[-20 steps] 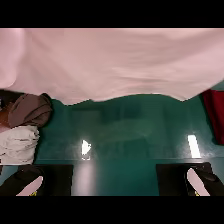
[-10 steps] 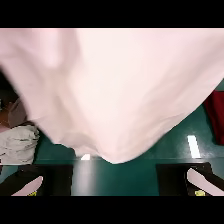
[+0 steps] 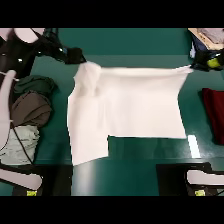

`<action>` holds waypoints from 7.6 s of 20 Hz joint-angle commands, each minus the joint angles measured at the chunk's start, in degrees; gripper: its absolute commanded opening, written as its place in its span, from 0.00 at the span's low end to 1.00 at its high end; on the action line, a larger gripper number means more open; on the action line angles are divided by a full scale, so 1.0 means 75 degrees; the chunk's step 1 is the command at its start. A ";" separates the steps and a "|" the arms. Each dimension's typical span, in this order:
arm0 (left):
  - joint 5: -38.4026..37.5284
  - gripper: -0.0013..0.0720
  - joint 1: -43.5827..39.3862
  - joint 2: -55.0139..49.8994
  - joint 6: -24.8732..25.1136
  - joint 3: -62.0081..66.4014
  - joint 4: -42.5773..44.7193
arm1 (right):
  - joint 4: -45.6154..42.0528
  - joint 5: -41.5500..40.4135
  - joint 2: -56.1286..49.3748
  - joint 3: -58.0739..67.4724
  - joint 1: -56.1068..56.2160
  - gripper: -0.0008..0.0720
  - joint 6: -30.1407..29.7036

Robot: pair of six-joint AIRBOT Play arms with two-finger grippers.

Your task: Fold the shirts.

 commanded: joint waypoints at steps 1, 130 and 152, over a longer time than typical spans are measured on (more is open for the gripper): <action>-0.0303 0.87 0.0108 -0.0498 -0.0096 0.0111 0.0017 | 0.0073 -0.0592 -0.0507 -0.0157 0.0271 0.49 0.0000; 0.0705 0.06 0.2145 0.0181 0.1775 -0.1274 -0.0009 | -0.1821 -0.0242 -0.2506 0.2273 0.0542 0.02 0.0685; -0.1714 0.84 0.2314 0.0393 0.0679 -0.2244 0.1040 | -0.1349 0.2162 -0.2474 0.2259 0.0653 0.51 0.0111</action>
